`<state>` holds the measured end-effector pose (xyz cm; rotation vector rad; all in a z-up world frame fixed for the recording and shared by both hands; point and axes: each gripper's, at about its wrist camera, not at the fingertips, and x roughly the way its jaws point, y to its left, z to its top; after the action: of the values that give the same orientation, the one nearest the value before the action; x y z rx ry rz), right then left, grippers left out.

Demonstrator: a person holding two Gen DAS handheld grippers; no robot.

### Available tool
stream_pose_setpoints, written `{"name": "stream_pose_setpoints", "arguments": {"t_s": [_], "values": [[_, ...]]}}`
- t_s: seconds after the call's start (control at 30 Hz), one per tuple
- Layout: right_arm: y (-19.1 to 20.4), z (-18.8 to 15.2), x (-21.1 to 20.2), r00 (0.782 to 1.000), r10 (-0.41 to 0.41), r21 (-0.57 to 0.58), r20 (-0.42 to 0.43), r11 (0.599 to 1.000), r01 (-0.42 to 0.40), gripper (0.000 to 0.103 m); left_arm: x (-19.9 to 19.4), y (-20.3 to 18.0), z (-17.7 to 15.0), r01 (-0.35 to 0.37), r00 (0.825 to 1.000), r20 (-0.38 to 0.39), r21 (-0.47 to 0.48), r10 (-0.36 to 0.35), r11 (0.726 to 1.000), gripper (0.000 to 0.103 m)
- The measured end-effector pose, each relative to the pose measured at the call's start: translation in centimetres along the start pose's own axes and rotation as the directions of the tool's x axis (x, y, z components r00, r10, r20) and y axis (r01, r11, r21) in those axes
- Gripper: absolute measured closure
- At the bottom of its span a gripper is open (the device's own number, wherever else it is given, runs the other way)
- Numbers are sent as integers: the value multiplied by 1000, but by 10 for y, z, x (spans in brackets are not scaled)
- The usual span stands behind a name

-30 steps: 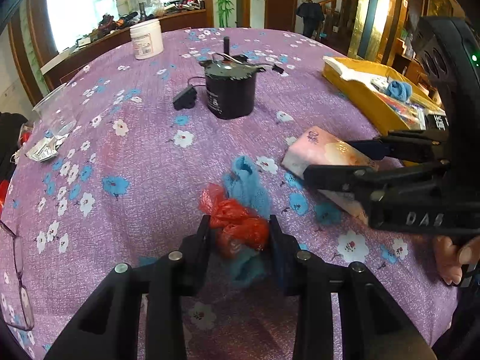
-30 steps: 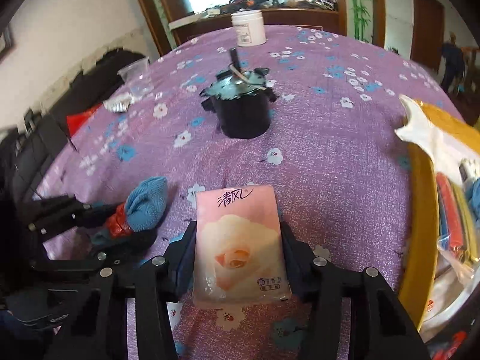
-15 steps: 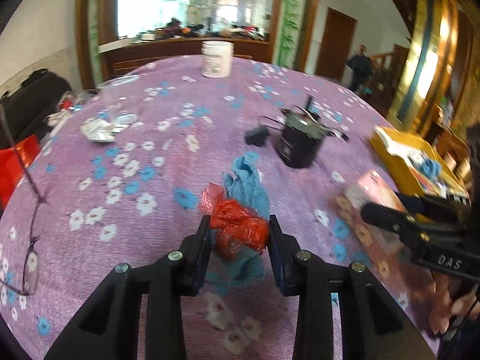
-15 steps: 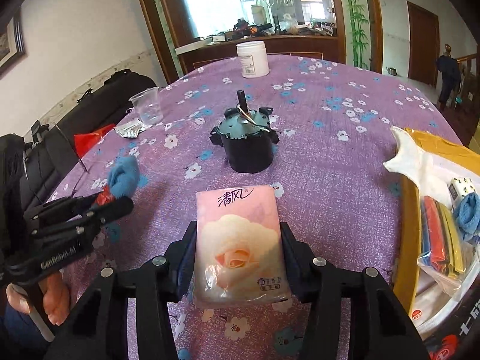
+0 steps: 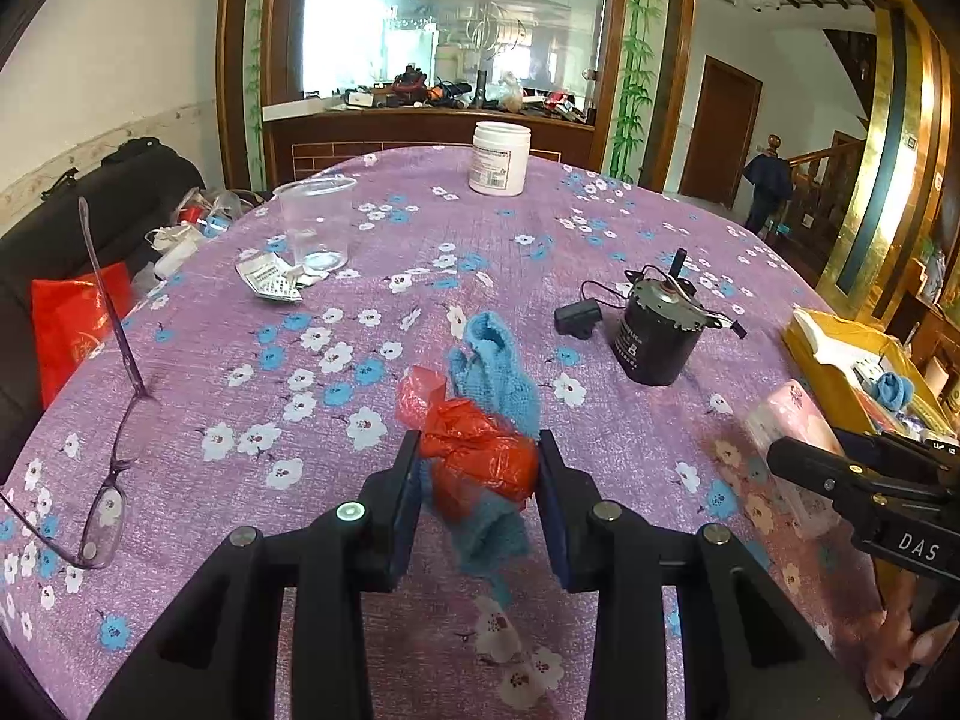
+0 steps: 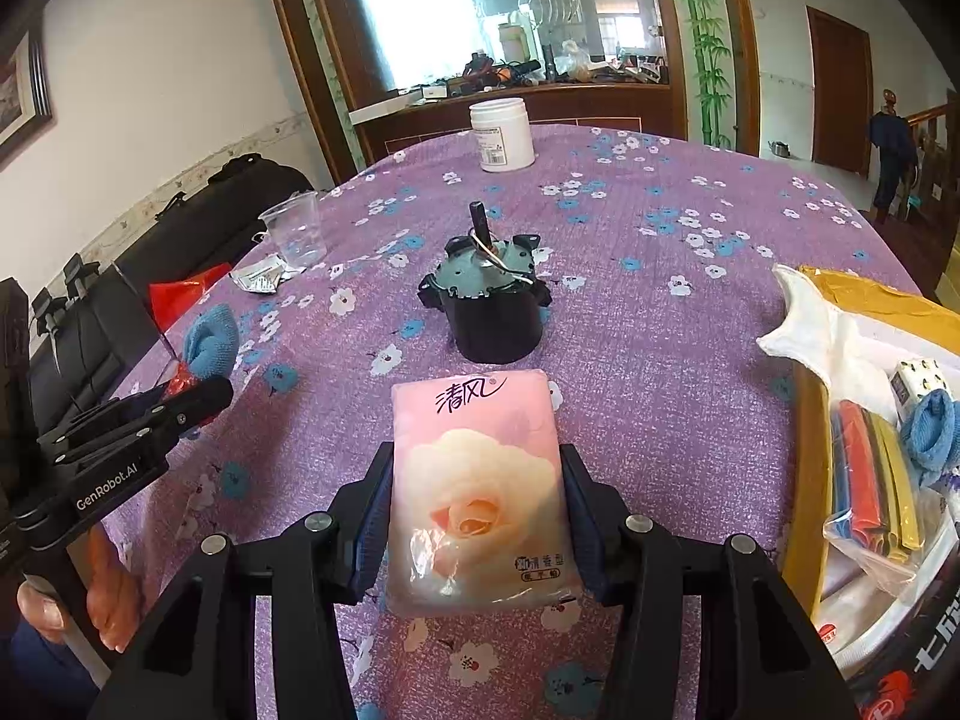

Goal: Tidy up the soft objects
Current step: 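Lift the pink tissue pack and blue towel with red bag toward the tray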

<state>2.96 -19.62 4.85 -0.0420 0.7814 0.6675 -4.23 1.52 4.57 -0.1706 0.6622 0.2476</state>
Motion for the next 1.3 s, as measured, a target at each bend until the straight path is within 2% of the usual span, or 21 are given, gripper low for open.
{"name": "stream_pose_setpoints", "arguments": {"t_s": [0.47,0.77,1.0,1.3], "values": [[-4,-1,-8,1000,-7,24,29,1000,7,48,-17,-8,-2,-85,991,103,33,81,996,69],[-13,-17,-35,997,-32,91,66,995,26,48,-26,-17,-3,-126,983,141,52,118,991,69],[-22,-24,-63,994,-48,124,95,992,36,48,-33,-31,-2,-125,983,144,72,114,989,69],[-54,-33,-103,984,-75,191,164,981,43,48,-49,-74,0,-103,982,172,153,76,983,69]]}}
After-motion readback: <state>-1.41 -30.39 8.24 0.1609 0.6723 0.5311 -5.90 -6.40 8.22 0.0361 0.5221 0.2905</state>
